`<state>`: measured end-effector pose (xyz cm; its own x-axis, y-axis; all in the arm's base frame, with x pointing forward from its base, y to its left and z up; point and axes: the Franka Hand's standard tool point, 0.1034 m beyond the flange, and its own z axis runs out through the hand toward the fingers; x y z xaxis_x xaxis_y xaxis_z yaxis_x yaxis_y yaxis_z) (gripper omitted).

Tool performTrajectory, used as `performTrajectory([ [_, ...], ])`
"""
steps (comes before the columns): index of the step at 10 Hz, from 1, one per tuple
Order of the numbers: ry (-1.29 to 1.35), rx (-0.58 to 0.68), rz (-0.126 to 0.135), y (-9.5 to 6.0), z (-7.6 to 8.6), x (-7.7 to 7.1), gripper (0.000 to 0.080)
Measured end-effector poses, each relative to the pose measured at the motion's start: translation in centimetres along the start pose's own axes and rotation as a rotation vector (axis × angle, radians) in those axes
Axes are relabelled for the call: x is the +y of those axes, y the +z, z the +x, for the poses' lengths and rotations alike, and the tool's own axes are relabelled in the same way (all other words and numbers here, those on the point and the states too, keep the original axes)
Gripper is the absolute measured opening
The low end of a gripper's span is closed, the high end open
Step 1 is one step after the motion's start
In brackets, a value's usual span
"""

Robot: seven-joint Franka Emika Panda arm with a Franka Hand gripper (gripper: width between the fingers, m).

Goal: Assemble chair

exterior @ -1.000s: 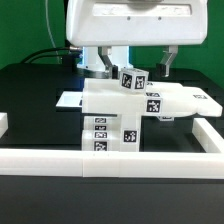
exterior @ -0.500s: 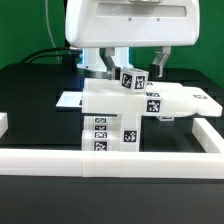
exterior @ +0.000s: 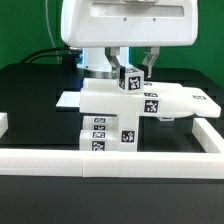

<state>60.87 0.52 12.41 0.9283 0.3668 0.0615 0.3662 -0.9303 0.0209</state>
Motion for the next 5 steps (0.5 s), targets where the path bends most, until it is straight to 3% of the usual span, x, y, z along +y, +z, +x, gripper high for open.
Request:
performTrajectory([
  [5, 0.352, 0.001, 0.001, -0.02, 0.03, 0.00, 0.0281],
])
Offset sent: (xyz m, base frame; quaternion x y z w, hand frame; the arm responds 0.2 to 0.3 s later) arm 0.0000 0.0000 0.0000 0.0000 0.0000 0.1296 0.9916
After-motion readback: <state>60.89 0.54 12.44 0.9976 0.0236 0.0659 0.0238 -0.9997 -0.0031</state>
